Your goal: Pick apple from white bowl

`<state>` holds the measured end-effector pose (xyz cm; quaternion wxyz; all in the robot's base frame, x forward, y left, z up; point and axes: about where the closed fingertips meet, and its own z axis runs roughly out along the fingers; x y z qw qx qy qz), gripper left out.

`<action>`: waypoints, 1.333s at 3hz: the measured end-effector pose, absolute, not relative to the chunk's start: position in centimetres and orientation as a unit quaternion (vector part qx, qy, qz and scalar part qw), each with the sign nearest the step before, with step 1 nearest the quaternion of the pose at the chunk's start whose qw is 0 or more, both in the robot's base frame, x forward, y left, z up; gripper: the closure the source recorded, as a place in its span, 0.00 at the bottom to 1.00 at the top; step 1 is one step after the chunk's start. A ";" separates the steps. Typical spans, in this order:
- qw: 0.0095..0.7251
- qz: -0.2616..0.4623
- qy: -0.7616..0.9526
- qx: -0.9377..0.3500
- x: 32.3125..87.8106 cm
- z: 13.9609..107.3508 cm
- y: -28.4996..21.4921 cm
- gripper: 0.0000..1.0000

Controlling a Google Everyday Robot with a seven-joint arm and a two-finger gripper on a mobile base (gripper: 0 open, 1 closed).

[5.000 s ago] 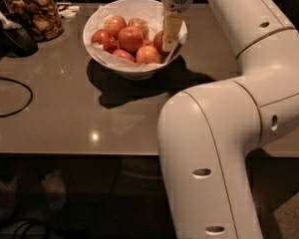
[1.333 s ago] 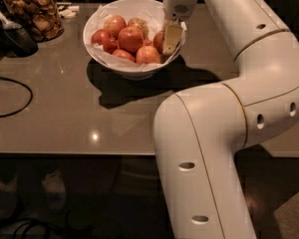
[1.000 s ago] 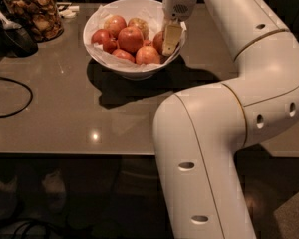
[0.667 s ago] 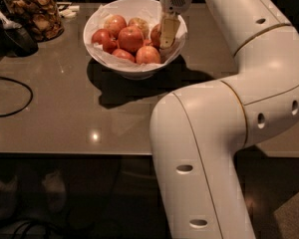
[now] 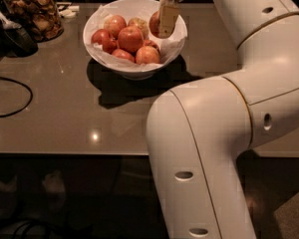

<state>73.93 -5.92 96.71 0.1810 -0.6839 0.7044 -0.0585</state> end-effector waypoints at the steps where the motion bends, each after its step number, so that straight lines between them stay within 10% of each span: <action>1: 0.193 -0.058 0.698 -0.687 73.1 98.5 -5.4 1.00; 4: 0.243 -0.037 0.640 -0.727 69.6 103.9 -2.3 1.00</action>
Offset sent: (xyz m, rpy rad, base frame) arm -0.0540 0.0149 0.0732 0.0619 -0.0147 0.1213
